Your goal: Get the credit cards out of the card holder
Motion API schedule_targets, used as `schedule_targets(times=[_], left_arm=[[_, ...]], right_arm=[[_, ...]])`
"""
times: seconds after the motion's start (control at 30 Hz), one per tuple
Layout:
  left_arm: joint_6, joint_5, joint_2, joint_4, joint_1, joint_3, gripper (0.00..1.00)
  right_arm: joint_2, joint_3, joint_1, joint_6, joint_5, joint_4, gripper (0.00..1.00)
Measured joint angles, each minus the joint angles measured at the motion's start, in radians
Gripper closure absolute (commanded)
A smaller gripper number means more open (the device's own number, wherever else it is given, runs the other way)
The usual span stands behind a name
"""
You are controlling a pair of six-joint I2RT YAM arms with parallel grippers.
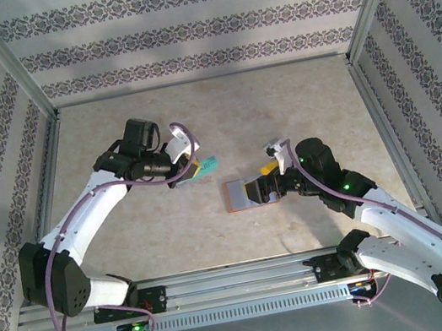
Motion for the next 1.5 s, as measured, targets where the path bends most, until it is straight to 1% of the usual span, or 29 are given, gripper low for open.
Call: schedule_targets(times=[0.13, 0.3, 0.53, 0.83, 1.07, 1.5], left_arm=[[0.012, -0.023, -0.028, 0.106, 0.019, -0.078, 1.0], [0.086, -0.037, -0.019, 0.166, 0.058, -0.124, 1.0], [0.163, -0.04, 0.027, 0.273, 0.129, -0.146, 1.0], [0.224, -0.04, 0.111, 0.37, 0.175, -0.177, 1.0], [0.254, -0.035, 0.162, 0.384, 0.188, -0.183, 1.0], [0.266, -0.025, 0.225, 0.399, 0.206, -0.183, 1.0]], right_arm=[[0.0, -0.012, -0.004, 0.034, 0.085, -0.009, 0.02], [-0.005, -0.034, -0.004, 0.066, 0.166, -0.016, 0.02], [-0.027, -0.047, -0.005, 0.103, 0.251, -0.022, 0.02], [-0.053, -0.048, -0.005, 0.136, 0.346, -0.045, 0.02], [-0.063, -0.054, -0.005, 0.146, 0.385, -0.067, 0.02], [-0.084, -0.061, -0.005, 0.159, 0.388, -0.076, 0.02]])
